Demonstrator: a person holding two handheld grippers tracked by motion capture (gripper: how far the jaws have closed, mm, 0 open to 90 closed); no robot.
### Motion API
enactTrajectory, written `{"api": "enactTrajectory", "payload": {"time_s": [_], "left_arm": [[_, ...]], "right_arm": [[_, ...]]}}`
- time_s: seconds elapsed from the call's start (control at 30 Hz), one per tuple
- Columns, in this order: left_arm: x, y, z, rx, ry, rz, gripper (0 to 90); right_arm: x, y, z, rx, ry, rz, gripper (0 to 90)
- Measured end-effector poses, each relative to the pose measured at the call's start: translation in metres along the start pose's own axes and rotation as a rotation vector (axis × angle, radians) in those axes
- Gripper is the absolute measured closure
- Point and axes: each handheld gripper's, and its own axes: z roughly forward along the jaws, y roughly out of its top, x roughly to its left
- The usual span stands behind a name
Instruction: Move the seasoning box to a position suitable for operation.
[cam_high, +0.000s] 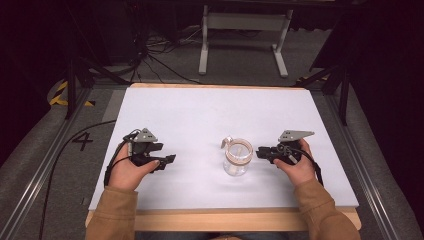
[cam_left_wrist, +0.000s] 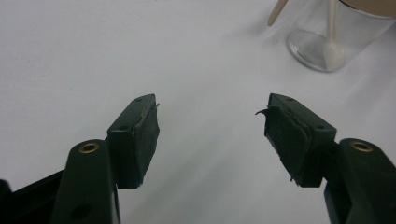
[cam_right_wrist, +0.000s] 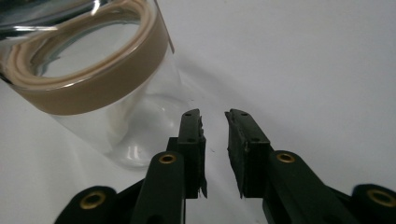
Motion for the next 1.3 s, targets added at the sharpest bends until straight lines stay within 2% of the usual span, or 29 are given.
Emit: {"api": "enactTrajectory", "payload": {"time_s": [0.13,0.17,0.3,0.33,0.4,0.57,0.73,0.77,0.87,0.97,1.03,1.1,1.3], "left_arm": [[0.002,-0.001,-0.003,0.006,-0.005,0.009,35.8],[0.001,-0.001,-0.004,0.005,-0.005,0.0,35.8],[0.002,-0.001,-0.004,0.01,-0.014,0.001,35.4],[0.003,-0.001,-0.004,0.015,-0.015,0.015,35.4],[0.002,-0.001,-0.003,0.024,-0.012,0.006,35.3],[0.0,0.002,-0.001,0.021,-0.015,0.015,35.3],[0.0,0.005,0.004,0.026,-0.019,0.034,35.5],[-0.001,0.005,0.005,0.028,-0.025,0.027,35.5],[-0.001,0.006,0.008,0.038,-0.027,0.042,35.5],[0.0,0.005,0.009,0.051,-0.027,0.05,35.3],[0.0,0.004,0.009,0.056,-0.037,0.024,34.2],[0.0,0.004,0.01,0.054,-0.041,0.015,33.9],[0.001,0.003,0.011,0.059,-0.044,0.009,33.7]], "right_arm": [[-0.001,0.003,0.002,0.021,-0.007,-0.035,82.4],[-0.001,0.004,0.001,0.023,-0.007,-0.043,83.4],[-0.006,0.007,0.002,0.041,0.021,-0.093,85.1],[-0.006,0.008,0.002,0.044,0.026,-0.09,85.4],[-0.009,0.011,0.002,0.045,0.026,-0.088,86.1],[-0.013,0.018,0.01,0.042,0.02,-0.089,86.9],[-0.004,0.015,0.023,0.064,0.011,-0.103,89.2],[-0.004,0.015,0.023,0.064,0.011,-0.103,89.2],[0.001,0.014,0.027,0.075,0.005,-0.13,89.4],[0.002,0.013,0.03,0.084,0.014,-0.129,89.6],[0.003,0.012,0.032,0.088,0.029,-0.133,89.6],[0.004,0.011,0.033,0.094,0.039,-0.14,89.6],[0.006,0.012,0.033,0.096,0.05,-0.151,90.0]]}}
